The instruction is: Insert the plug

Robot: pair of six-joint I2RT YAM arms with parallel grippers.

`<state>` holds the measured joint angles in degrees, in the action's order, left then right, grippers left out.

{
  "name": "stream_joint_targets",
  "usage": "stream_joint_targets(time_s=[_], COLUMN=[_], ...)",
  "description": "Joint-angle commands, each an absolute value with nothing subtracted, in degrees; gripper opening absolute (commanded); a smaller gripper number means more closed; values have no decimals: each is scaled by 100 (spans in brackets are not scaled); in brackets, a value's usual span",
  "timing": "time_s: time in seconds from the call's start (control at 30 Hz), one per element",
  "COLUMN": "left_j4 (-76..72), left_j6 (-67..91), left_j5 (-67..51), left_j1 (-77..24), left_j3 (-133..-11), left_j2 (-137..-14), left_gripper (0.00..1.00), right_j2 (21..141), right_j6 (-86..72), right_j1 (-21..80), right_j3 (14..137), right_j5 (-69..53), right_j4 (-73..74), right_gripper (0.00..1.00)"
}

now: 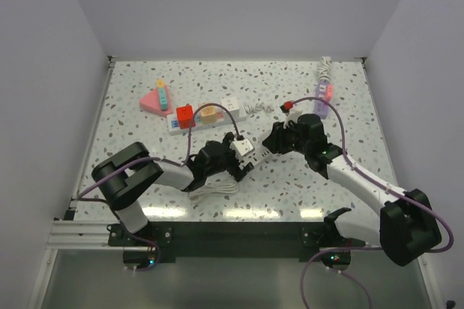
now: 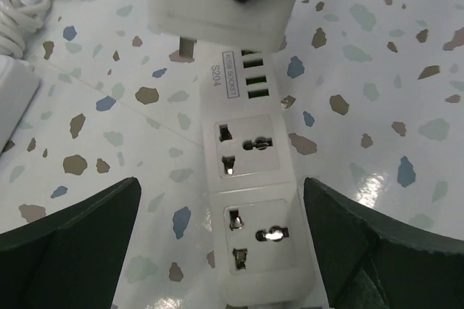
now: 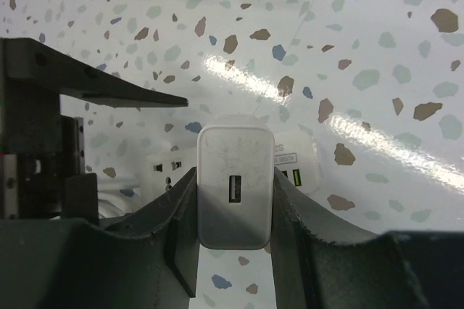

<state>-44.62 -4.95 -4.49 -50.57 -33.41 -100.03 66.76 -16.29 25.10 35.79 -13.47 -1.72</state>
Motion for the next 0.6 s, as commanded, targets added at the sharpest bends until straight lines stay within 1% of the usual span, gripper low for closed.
stream_joint_targets(time_s=[0.0,0.17,0.33,0.47,0.57], left_j4=[-4625,-4053,-4034,-4148,-4149], left_j6=[-861,-905,-528,-167,-97], left_j5=[-913,-1028,-818,-546,-650], left_j1=[-5036,-4896,-4781,-4667,-4571], left_j3=[-3033,-2681,-2383,-2145,-2101], left_j2=[-9169,-8500,-7929,-7550,-7444], left_gripper=[100,99,98,99,99], right_j2=[6846,7163,7435,7444,7427], right_j6=[-1424,-1099,-853,-756,-694], right_j1=[2777,2961,3111,3173,3304], right_j3=[3858,4025,4140,4175,4227], right_j5=[-1151,-1222,-1116,-1151,-1073], right_j4=[-202,-211,-202,-158,-27], right_gripper=[0,0,0,0,0])
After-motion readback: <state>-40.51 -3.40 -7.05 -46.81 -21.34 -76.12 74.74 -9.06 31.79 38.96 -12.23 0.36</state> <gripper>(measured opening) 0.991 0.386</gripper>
